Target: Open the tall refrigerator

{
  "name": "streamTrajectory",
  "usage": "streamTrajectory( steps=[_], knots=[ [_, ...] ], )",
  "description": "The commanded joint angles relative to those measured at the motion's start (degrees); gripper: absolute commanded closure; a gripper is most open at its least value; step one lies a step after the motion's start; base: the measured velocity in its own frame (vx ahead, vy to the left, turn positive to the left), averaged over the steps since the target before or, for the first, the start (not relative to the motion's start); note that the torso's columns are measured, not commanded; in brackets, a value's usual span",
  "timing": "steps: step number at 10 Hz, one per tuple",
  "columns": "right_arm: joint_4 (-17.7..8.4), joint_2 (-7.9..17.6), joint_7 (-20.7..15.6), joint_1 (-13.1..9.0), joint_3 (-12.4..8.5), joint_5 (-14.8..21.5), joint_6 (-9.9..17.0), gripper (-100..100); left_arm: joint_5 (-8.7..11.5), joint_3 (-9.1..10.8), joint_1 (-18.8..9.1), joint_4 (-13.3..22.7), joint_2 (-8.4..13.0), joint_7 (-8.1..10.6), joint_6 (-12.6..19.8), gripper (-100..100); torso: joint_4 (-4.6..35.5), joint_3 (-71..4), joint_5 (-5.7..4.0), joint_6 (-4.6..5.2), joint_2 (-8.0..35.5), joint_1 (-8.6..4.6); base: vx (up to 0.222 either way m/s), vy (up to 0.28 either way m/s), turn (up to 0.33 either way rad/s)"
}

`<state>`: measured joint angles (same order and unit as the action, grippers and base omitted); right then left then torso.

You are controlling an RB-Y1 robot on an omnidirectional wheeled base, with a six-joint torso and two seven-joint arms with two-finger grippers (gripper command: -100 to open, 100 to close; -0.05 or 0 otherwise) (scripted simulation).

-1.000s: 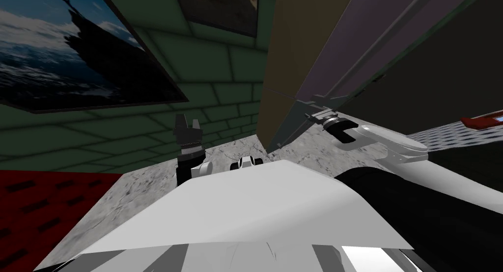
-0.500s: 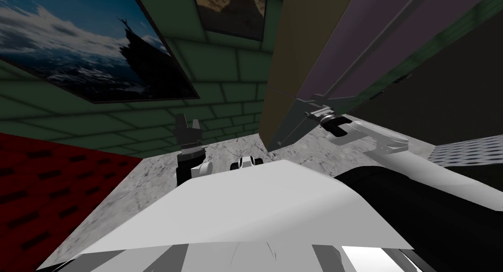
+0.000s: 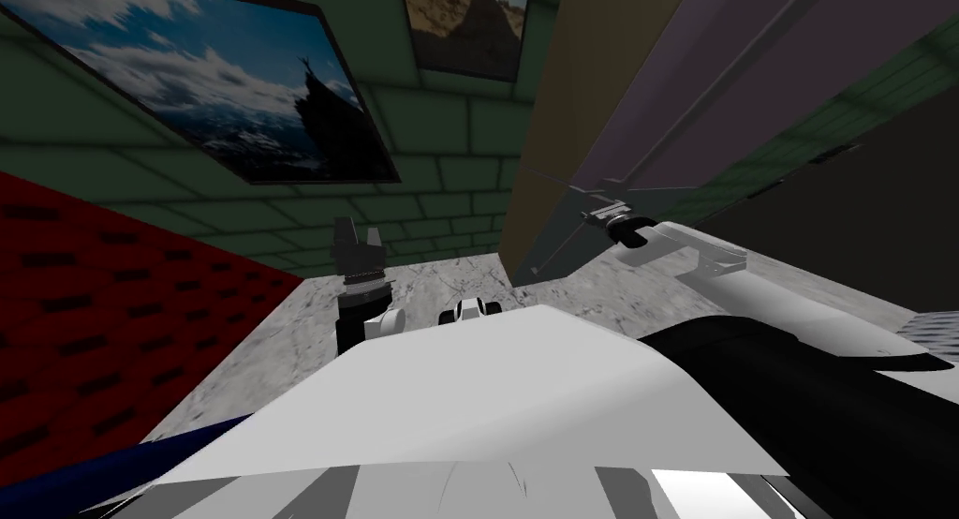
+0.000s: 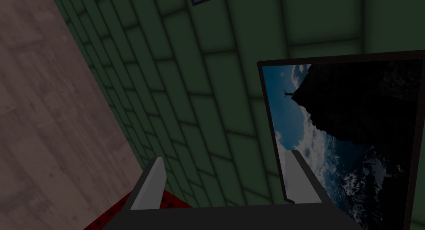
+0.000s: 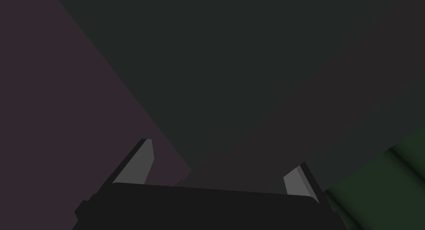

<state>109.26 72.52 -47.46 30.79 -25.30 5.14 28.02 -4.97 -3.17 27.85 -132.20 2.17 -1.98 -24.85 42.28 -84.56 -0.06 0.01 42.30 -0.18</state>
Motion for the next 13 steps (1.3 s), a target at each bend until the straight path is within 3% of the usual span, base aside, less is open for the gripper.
streamTrajectory(
  steps=[1, 3, 4, 5, 6, 7, 8, 9, 10, 12, 13],
  knots=[
    [-2.71, 2.28, -3.41, -3.94, 3.21, -3.34, 3.84, -100, 0.00, 0.00, 0.01, 0.00, 0.00, 0.00, 0.00, 0, 0.04, -0.09, 0.09, 0.15, -0.13, 0.02, -0.151, -0.012, 0.303],
    [-2.71, 2.28, -3.83, -6.54, 3.37, -3.75, 5.99, -100, 0.00, 0.00, 0.00, 0.00, 0.00, 0.00, 0.00, 0, 0.00, 0.00, 0.05, -0.03, 0.00, 0.16, -0.135, 0.003, 0.097],
    [-5.20, 4.26, -6.53, -8.88, 6.33, -6.60, 8.19, -100, 0.00, 0.00, 0.02, 0.00, 0.00, 0.00, 0.00, 0, -0.04, -0.12, 0.07, 0.03, -0.22, 0.18, -0.144, -0.003, 0.360],
    [-5.20, 4.26, -6.95, -10.36, 6.60, -6.82, 9.52, -100, 0.00, -0.01, -0.01, 0.00, 0.00, 0.00, 0.00, 0, -0.02, -0.06, 0.08, -0.09, -0.05, 0.18, -0.160, 0.006, 0.172],
    [-5.20, 4.26, -6.95, -11.35, 6.60, -6.82, 10.15, -100, 0.00, 0.00, 0.01, 0.00, 0.00, 0.00, 0.00, 0, -0.01, 0.06, 0.05, -0.03, 0.06, 0.34, -0.069, 0.007, -0.037],
    [-5.08, 4.16, -6.80, -10.63, 6.39, -6.62, 9.59, -100, 0.00, 0.00, 0.02, 0.00, 0.00, 0.00, 0.00, 0, -0.03, -0.04, 0.09, 0.00, -0.12, 0.33, -0.018, 0.001, -0.012],
    [-2.71, 2.28, -4.00, -7.92, 3.60, -3.78, 7.00, 100, 0.00, 0.00, 0.02, 0.00, 0.00, 0.00, 0.00, 0, -0.07, -0.15, 0.07, -0.02, -0.24, 0.24, 0.145, 0.015, -0.301],
    [-2.71, 2.28, -3.83, -6.54, 3.37, -3.75, 5.99, 100, 0.00, 0.01, 0.06, -0.01, 0.00, 0.00, -0.01, 0, -0.08, -0.34, 0.13, 0.17, -0.56, 0.16, 0.214, 0.021, -0.240],
    [-0.23, 0.30, -1.48, -4.48, 1.23, -1.33, 4.15, 100, 0.00, 0.01, 0.05, -0.01, 0.00, 0.00, -0.01, 0, -0.11, -0.43, 0.11, 0.06, -0.61, -0.08, 0.238, -0.033, -0.323],
    [-0.23, 0.30, -0.70, -1.73, 0.14, -0.68, 1.83, 100, 0.00, 0.01, 0.05, -0.01, 0.00, 0.00, -0.01, 0, 0.08, -0.19, -0.01, 0.23, -0.17, -0.61, 0.146, 0.013, -0.091],
    [2.25, -1.69, 2.03, 0.50, -2.30, 1.82, -0.67, 100, 0.00, 0.00, 0.03, -0.01, 0.00, 0.00, -0.01, 0, 0.00, -0.09, -0.16, -0.02, -0.05, -0.67, 0.133, 0.011, -0.297]
  ],
)
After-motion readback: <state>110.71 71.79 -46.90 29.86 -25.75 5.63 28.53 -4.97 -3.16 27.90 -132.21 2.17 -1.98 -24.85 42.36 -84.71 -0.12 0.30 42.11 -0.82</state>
